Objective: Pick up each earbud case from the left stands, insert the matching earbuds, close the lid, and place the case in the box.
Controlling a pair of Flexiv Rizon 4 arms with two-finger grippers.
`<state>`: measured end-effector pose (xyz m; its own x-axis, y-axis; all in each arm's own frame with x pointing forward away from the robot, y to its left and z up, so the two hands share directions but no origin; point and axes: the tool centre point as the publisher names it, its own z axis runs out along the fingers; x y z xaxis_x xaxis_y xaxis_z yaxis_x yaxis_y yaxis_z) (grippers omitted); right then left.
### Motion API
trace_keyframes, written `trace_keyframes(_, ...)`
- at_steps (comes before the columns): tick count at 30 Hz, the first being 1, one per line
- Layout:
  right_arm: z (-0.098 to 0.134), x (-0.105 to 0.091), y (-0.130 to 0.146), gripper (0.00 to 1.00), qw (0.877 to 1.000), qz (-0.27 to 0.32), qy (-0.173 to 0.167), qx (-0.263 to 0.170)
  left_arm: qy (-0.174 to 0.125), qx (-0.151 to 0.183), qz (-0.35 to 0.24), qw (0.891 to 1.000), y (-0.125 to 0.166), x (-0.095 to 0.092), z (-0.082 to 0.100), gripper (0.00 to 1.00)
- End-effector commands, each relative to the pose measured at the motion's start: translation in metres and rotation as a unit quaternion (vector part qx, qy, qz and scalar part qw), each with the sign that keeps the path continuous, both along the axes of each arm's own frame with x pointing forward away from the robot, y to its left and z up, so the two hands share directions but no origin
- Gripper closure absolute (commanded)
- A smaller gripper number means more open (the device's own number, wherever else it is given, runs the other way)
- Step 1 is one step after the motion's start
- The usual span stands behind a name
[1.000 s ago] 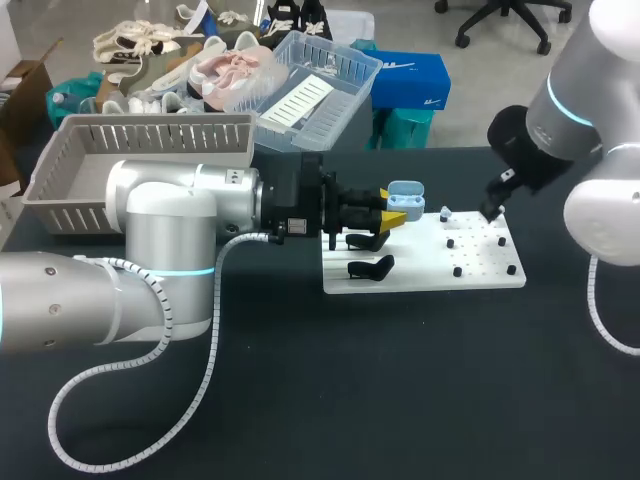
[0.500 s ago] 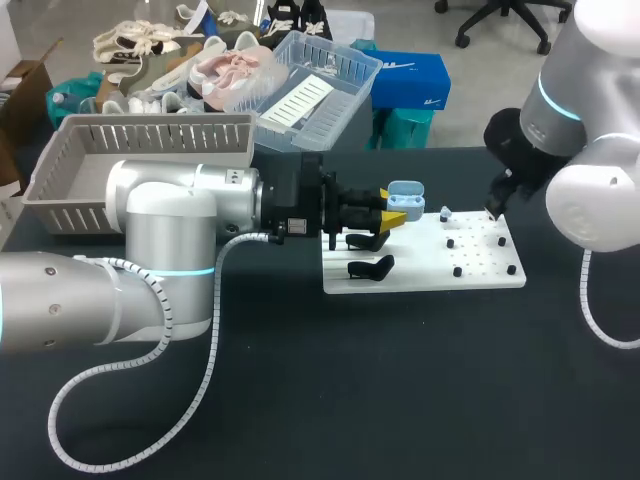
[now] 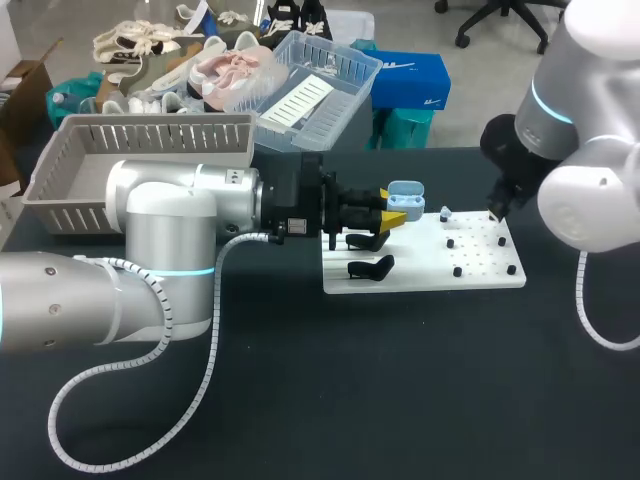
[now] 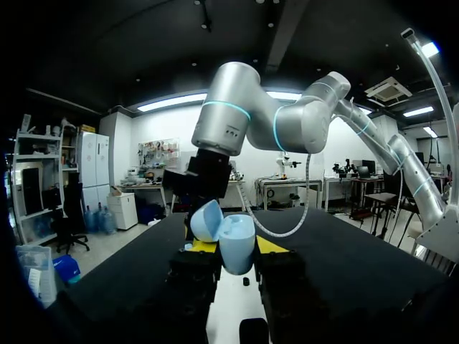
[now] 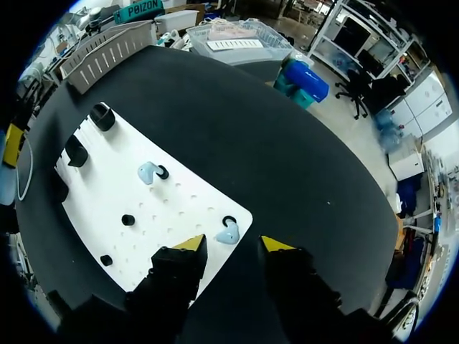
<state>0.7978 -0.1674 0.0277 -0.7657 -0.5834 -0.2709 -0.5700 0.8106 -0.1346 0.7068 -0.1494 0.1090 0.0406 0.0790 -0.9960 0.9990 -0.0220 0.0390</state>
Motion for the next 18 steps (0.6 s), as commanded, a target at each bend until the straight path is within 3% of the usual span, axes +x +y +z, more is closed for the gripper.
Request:
trace_keyframes(1, -0.0019, 0.0051, 0.0008, 0.58, 1.000, 0.001, 0.005, -0.001, -0.001, -0.001, 0.000, 1.000, -0.0001, 0.0001, -0.0007, 1.00)
trace_keyframes(12, -0.0069, 0.0070, 0.0016, 0.68, 1.000, 0.003, 0.013, -0.002, -0.001, -0.001, 0.000, 1.000, -0.0001, 0.0001, -0.0007, 1.00)
trace_keyframes(18, -0.0082, 0.0081, 0.0008, 0.69, 1.000, 0.003, 0.014, -0.003, -0.001, -0.001, 0.000, 1.000, -0.0001, 0.0001, -0.0007, 1.00)
